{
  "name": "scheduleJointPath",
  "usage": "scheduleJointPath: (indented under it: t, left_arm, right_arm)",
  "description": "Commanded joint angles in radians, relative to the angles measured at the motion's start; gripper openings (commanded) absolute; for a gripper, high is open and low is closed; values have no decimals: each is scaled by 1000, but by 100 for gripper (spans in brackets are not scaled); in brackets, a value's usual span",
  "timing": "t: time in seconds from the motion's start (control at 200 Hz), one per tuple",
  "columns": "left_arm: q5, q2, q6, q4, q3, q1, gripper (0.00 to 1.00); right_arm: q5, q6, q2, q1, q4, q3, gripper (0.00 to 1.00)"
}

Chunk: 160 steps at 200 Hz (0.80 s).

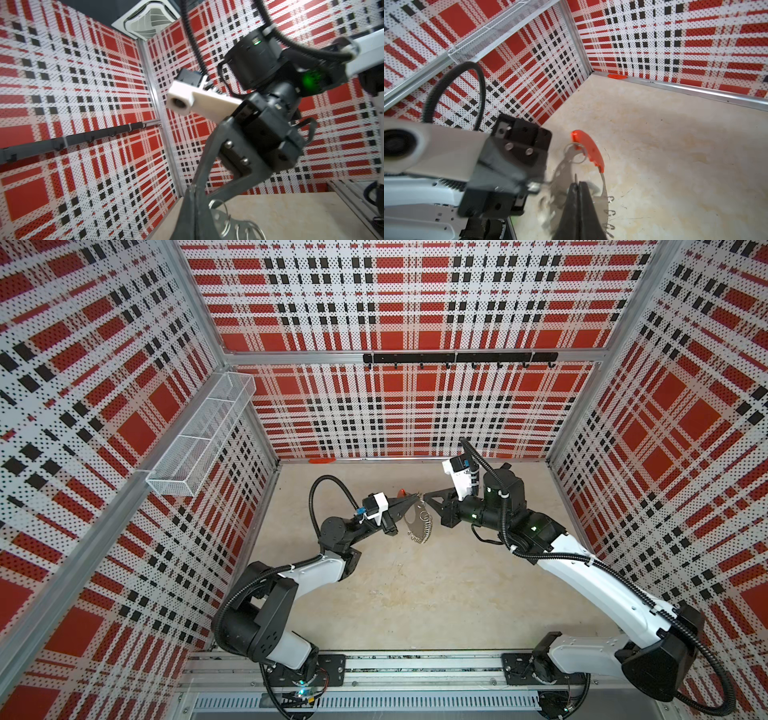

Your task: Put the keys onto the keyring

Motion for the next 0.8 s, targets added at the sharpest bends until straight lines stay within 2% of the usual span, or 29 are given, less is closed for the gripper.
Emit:
scheduleJointPath:
  t: [0.0,0.13,0.411,0.551,0.797]
  left_arm:
    - [45,-18,-32,118,40,-21,0]
    - [51,-8,-46,121,52,-21,0]
    - [40,2,-73,118,57,-21,0]
    - [32,0,-68,115,51,-22,0]
    - [5,7,-104,-8,97,-22,0]
  right_arm:
    - [-82,60,11,-47,26,-8,0]
    - [-132,62,3,-54,25,-3,0]
    - [-77,9,-102,-55,79,-56,0]
    - [-93,-39,-175,-56,137,-92,0]
    - [-125,-112,-180,-21,129,-80,0]
